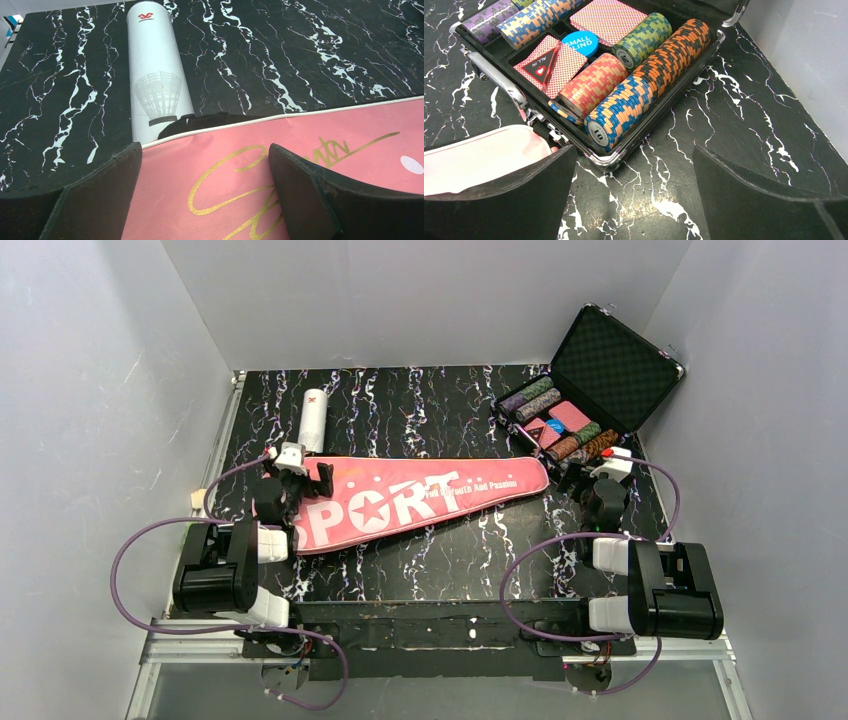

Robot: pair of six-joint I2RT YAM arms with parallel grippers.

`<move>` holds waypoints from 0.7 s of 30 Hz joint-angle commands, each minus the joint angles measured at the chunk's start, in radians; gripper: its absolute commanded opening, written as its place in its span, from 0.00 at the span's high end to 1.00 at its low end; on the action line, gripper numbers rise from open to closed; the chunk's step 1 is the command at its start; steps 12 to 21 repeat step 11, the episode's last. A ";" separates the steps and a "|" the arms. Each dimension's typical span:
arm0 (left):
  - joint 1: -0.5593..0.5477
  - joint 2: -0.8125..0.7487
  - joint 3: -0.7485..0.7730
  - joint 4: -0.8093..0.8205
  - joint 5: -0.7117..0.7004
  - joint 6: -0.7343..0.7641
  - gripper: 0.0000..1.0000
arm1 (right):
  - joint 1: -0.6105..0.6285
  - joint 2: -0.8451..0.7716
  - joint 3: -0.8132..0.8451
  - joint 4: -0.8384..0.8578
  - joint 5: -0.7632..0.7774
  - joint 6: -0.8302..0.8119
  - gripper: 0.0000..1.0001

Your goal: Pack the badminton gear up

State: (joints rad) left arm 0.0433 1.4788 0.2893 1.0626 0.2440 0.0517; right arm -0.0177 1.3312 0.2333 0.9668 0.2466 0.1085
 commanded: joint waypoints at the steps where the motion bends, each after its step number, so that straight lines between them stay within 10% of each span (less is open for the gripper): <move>1: -0.002 0.003 -0.006 -0.035 -0.006 -0.011 0.02 | -0.002 -0.013 0.015 0.027 -0.004 0.002 0.06; 21: 0.004 0.002 -0.010 -0.028 -0.005 -0.018 0.02 | -0.003 -0.013 0.014 0.027 -0.003 0.003 0.06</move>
